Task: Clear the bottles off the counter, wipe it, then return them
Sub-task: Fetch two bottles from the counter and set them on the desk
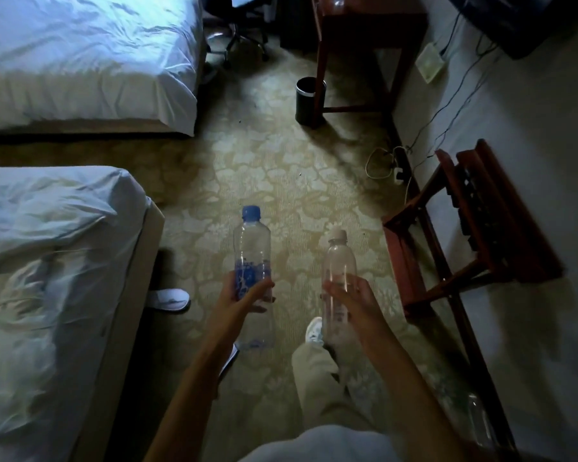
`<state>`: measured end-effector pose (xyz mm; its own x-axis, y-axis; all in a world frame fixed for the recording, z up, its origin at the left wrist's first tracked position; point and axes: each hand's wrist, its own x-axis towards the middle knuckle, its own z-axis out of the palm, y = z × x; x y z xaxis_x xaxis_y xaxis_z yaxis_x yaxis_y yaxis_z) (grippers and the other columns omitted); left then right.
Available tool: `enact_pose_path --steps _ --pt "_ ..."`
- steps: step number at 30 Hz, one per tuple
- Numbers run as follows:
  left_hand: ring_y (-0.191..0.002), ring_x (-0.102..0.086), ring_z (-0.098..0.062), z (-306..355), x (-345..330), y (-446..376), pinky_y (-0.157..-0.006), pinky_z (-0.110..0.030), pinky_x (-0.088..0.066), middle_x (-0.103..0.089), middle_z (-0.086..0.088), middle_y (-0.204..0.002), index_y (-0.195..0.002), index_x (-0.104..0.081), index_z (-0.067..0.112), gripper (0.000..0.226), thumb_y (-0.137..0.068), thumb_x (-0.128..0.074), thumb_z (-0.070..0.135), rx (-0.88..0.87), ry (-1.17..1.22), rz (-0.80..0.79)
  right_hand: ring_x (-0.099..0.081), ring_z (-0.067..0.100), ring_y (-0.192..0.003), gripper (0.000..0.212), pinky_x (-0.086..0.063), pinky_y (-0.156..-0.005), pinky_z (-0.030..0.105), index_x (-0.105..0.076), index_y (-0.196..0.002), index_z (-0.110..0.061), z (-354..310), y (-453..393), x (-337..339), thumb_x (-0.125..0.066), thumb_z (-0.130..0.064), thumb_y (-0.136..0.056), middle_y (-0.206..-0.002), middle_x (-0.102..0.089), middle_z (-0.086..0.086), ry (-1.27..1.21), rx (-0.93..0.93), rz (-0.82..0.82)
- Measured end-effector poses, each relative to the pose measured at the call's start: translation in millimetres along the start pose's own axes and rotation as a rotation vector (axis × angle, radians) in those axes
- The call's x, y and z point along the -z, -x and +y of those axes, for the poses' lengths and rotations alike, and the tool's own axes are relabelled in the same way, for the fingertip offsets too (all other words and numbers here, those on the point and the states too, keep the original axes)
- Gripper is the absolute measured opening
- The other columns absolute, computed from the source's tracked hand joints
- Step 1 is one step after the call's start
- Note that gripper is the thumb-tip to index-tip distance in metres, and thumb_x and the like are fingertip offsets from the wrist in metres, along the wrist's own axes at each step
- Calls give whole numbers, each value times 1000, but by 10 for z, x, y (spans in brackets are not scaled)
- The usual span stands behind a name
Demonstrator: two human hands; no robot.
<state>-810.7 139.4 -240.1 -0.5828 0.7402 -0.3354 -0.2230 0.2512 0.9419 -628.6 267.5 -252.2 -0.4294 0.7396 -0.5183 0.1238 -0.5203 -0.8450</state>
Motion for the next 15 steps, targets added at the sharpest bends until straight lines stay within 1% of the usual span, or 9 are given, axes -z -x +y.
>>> enact_pose_path --steps 3,4,5,6,8,9,11,13,15 --pt "-92 -71 -34 67 -74 -791 -70 -32 -58 -73 -9 -101 -117 -59 19 34 -86 -68 28 20 -10 19 -71 20 -93 60 -58 -70 30 -53 -123 -14 -230 -801 -136 -83 -29 -74 -116 -68 9 3 -38 -12" --pt "-92 -71 -34 164 -97 -1063 -68 -30 -57 -74 -8 -100 -116 -60 19 35 -84 -70 32 29 -15 35 -71 18 -88 55 -58 -65 26 -53 -121 -12 -378 -1082 -198 -81 -25 -76 -116 -68 11 9 -42 -25" --pt "-91 -71 -32 306 -117 -1313 -67 -29 -56 -74 -6 -98 -112 -61 21 41 -79 -74 40 35 -10 55 -71 18 -86 49 -58 -64 25 -54 -119 -12 -556 -1356 -271 -80 -23 -78 -114 -68 11 27 -47 -42" --pt "-90 -71 -29 463 -128 -1555 -68 -30 -55 -74 -5 -96 -109 -62 24 49 -71 -77 50 44 1 73 -70 19 -88 49 -59 -69 27 -54 -117 -14 -770 -1606 -356 -80 -25 -77 -112 -69 10 44 -43 -55" --pt "-91 -71 -23 841 -143 -2058 -75 -35 -56 -72 -4 -100 -107 -60 24 60 -62 -78 59 33 22 87 -70 22 -96 66 -58 -79 35 -53 -121 -16 -1246 -2162 -538 -84 -40 -67 -114 -70 9 86 -19 -92" --pt "-91 -71 -21 995 -127 -2309 -76 -35 -57 -71 -4 -103 -112 -58 22 65 -63 -77 60 10 5 91 -71 21 -96 73 -59 -77 34 -53 -123 -16 -1469 -2434 -618 -85 -44 -63 -115 -70 9 103 -9 -114" --pt "-91 -71 -20 1253 -76 -2781 -75 -32 -57 -70 -6 -108 -124 -54 16 75 -65 -75 57 -31 -45 95 -72 18 -94 78 -59 -73 32 -54 -124 -17 -1849 -2939 -784 -86 -48 -61 -115 -70 8 140 36 -153" --pt "-92 -71 -20 1437 -23 -3262 -75 -32 -57 -70 -7 -110 -128 -52 15 74 -69 -70 54 -47 -47 107 -71 18 -98 82 -59 -81 39 -54 -126 -21 -2165 -3395 -946 -85 -55 -59 -114 -70 3 175 37 -179" --pt "-93 -71 -21 1537 30 -3757 -77 -34 -56 -71 -7 -109 -128 -53 16 67 -73 -70 51 -35 -36 124 -71 21 -99 80 -58 -86 45 -56 -125 -21 -2361 -3851 -1095 -84 -58 -60 -115 -69 5 197 32 -185"
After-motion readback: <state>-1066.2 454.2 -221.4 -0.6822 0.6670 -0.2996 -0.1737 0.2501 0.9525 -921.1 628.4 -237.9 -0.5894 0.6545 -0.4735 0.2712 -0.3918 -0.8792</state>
